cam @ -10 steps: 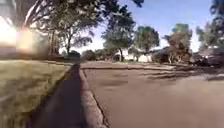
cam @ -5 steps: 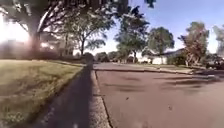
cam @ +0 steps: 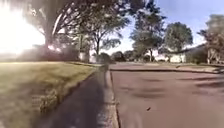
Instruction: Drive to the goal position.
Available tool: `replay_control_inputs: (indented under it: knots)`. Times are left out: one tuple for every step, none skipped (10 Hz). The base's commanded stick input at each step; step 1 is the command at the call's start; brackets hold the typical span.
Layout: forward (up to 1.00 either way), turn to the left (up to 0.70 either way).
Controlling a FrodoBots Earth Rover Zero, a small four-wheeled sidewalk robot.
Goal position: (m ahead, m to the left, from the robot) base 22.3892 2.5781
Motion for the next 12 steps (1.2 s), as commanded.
replay_control_inputs:
  knots:
    - [1.0, 0.0]
    - [1.0, 0.0]
    - [1.0, 0.0]
    - [1.0, 0.0]
    - [1.0, -0.05]
    - [1.0, -0.12]
    - [1.0, -0.25]
    - [1.0, -0.37]
    - [1.0, -0.4]
    - [1.0, -0.4]
    - [1.0, -0.35]
    - [1.0, -0.14]
